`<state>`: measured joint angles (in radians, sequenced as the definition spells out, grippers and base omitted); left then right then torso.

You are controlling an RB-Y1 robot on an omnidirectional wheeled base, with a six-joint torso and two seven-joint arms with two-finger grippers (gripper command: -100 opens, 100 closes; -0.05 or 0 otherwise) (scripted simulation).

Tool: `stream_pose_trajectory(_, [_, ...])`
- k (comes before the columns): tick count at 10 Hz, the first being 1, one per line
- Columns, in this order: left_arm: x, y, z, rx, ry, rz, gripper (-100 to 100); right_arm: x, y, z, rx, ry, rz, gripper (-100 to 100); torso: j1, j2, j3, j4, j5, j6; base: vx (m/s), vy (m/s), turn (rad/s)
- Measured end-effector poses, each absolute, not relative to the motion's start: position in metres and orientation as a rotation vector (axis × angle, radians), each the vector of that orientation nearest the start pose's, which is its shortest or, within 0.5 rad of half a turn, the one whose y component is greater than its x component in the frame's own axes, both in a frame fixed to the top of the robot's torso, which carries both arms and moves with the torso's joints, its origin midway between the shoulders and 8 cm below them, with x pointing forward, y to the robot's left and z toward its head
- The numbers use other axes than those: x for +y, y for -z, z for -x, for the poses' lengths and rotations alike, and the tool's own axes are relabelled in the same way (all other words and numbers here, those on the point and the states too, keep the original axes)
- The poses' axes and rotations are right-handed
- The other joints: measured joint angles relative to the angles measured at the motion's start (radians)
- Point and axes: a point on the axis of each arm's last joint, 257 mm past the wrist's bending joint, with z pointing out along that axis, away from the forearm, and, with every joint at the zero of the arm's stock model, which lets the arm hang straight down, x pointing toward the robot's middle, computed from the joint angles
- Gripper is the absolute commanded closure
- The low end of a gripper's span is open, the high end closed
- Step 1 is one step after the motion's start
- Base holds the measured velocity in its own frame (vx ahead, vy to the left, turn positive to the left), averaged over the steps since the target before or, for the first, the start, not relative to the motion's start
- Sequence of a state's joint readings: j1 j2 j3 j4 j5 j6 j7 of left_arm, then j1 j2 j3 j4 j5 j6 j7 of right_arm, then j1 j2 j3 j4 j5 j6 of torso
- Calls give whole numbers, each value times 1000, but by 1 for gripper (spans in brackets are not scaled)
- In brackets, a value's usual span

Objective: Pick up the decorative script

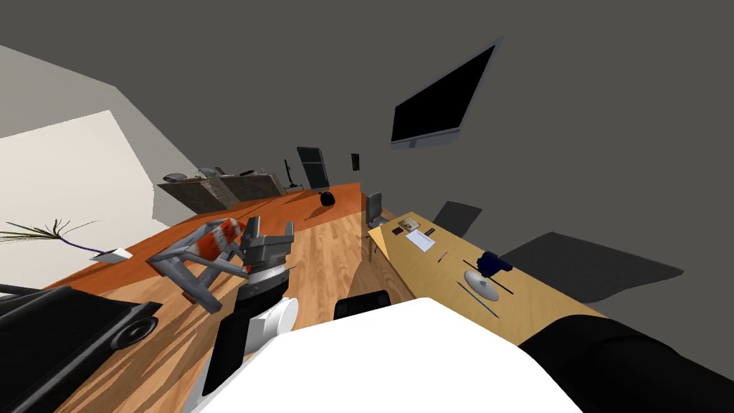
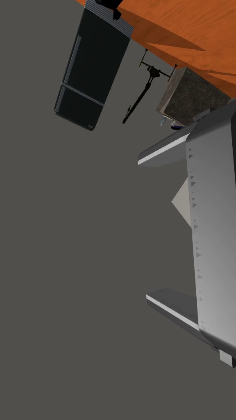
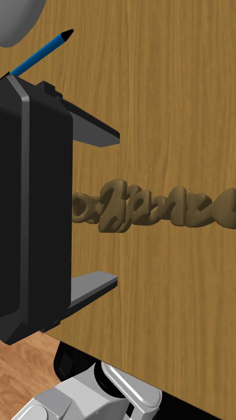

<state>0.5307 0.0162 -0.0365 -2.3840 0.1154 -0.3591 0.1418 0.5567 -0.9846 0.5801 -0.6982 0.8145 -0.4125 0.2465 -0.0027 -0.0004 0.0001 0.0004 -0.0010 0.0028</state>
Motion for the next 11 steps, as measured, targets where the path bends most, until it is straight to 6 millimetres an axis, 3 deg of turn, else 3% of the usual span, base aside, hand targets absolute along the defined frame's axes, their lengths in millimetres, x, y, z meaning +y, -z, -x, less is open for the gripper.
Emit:
stream_pose_trajectory(5, [279,-33,-345,560,1524,830,0,-555,545,157,3133,140,313,-100,-2,1,1,0,0,-1,-36,-54,226])
stream_pose_trajectory(7, [279,-33,-345,560,1524,830,0,-552,544,176,3156,155,257,-100,0,0,0,0,0,0,-20,-29,134])
stream_pose_trajectory(11, [279,-33,-345,560,1524,830,0,-526,542,206,3162,165,153,-100,0,0,0,0,0,-1,-29,-30,165])
